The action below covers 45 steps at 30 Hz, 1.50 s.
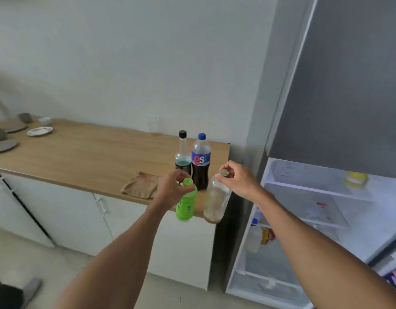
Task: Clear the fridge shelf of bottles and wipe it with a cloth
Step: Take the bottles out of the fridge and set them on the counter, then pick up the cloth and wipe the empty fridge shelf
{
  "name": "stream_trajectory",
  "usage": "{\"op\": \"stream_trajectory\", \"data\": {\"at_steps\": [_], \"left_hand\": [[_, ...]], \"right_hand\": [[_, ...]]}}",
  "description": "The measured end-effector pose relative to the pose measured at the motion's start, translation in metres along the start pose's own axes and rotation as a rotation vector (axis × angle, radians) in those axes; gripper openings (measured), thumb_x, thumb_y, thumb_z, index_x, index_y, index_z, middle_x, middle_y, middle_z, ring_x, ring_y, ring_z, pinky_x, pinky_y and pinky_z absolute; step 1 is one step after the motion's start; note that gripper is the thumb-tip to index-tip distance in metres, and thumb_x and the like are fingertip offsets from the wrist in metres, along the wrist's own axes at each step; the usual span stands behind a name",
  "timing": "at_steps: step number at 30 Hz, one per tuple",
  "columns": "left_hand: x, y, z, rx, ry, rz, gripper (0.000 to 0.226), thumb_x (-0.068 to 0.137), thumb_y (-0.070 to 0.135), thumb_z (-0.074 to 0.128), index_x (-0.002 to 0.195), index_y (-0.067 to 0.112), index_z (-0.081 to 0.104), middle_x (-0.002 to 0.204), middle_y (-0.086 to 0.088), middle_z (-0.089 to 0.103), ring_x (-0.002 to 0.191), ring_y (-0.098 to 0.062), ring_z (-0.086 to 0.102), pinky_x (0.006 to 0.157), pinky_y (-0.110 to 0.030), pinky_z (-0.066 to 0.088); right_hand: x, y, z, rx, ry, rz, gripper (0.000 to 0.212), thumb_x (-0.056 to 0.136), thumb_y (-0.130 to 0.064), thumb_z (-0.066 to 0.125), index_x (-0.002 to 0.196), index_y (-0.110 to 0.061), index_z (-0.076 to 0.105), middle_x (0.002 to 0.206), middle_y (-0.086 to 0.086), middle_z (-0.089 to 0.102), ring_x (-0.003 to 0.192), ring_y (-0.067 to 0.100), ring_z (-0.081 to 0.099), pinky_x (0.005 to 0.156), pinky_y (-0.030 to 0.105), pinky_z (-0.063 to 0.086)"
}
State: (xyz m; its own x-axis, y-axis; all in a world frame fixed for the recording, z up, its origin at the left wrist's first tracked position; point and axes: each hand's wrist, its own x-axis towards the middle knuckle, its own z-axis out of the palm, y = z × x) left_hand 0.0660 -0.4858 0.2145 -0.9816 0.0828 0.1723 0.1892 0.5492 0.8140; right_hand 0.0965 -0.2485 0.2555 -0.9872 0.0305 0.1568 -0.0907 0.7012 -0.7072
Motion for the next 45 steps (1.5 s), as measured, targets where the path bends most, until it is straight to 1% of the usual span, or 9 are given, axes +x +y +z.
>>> {"op": "stream_trajectory", "data": {"at_steps": [9,16,20,25,28,31,35,38,45], "left_hand": [[0.111,-0.035,-0.022,0.043,-0.053,0.001,0.026,0.070,0.030,0.087,0.092,0.029,0.073,0.084,0.004,0.075,0.076,-0.020,0.073,0.072,-0.044,0.063],[0.145,-0.039,-0.013,0.029,-0.042,0.035,0.025,0.070,0.030,0.087,0.090,0.025,0.073,0.080,0.007,0.072,0.067,-0.010,0.063,0.062,-0.026,0.053],[0.156,-0.039,-0.012,0.044,-0.072,0.066,0.027,0.071,0.030,0.086,0.094,0.023,0.072,0.080,0.010,0.069,0.068,-0.011,0.061,0.062,-0.027,0.051],[0.154,-0.047,-0.022,0.027,-0.104,0.098,0.040,0.076,0.051,0.084,0.107,0.029,0.071,0.093,0.014,0.069,0.075,-0.003,0.066,0.062,-0.020,0.047],[0.149,-0.051,-0.039,-0.041,-0.137,0.111,0.051,0.078,0.062,0.077,0.117,0.031,0.068,0.108,0.012,0.071,0.082,-0.010,0.072,0.073,-0.031,0.058],[0.140,-0.071,-0.064,-0.109,-0.157,0.057,0.049,0.079,0.062,0.075,0.117,0.032,0.067,0.109,0.010,0.071,0.085,-0.013,0.072,0.080,-0.041,0.061],[0.126,-0.122,-0.101,-0.001,-0.179,-0.009,0.040,0.080,0.051,0.077,0.113,0.031,0.067,0.099,0.011,0.072,0.082,-0.007,0.069,0.085,-0.039,0.058],[0.115,-0.165,-0.128,0.021,-0.178,-0.134,0.046,0.085,0.044,0.077,0.122,0.021,0.064,0.103,0.003,0.072,0.084,-0.009,0.067,0.072,-0.029,0.051],[0.127,-0.255,-0.165,0.136,-0.268,-0.372,0.067,0.089,0.045,0.073,0.146,0.022,0.045,0.138,-0.011,0.058,0.082,-0.029,0.075,0.065,-0.040,0.063]], "right_hand": [[0.105,-0.004,0.052,-0.003,0.035,0.006,0.025,0.085,-0.047,0.077,0.096,-0.027,0.067,0.074,-0.011,0.064,0.063,0.003,0.056,0.059,0.022,0.039],[0.133,-0.009,0.066,-0.096,0.024,0.009,0.025,0.086,-0.048,0.073,0.097,-0.027,0.066,0.086,-0.008,0.071,0.077,0.012,0.066,0.070,0.031,0.052],[0.133,-0.015,0.067,-0.135,0.039,0.029,0.028,0.089,-0.048,0.073,0.101,-0.023,0.065,0.091,-0.004,0.071,0.081,0.015,0.067,0.072,0.033,0.053],[0.120,-0.023,0.073,-0.187,0.056,0.055,0.045,0.087,-0.050,0.075,0.121,-0.025,0.060,0.105,-0.001,0.066,0.090,0.018,0.064,0.079,0.033,0.052],[0.105,-0.032,0.086,-0.393,0.249,0.009,0.053,0.086,-0.048,0.074,0.129,-0.024,0.056,0.110,0.005,0.056,0.096,0.024,0.055,0.084,0.037,0.049],[0.093,-0.053,0.110,-0.398,0.375,-0.148,0.029,0.091,-0.034,0.067,0.115,-0.019,0.062,0.102,0.004,0.057,0.096,0.026,0.058,0.081,0.041,0.053],[0.088,-0.081,0.166,-0.238,0.238,-0.215,0.022,0.095,-0.026,0.064,0.116,-0.021,0.066,0.097,-0.007,0.054,0.087,0.014,0.059,0.077,0.035,0.054],[0.090,-0.087,0.221,-0.099,0.166,-0.159,0.028,0.091,-0.019,0.067,0.118,-0.017,0.070,0.090,-0.004,0.062,0.081,0.013,0.061,0.080,0.040,0.057],[0.119,-0.056,0.316,-0.157,-0.159,0.252,0.056,0.096,-0.042,0.061,0.146,-0.020,0.048,0.131,0.018,0.061,0.123,0.037,0.057,0.099,0.039,0.047]]}}
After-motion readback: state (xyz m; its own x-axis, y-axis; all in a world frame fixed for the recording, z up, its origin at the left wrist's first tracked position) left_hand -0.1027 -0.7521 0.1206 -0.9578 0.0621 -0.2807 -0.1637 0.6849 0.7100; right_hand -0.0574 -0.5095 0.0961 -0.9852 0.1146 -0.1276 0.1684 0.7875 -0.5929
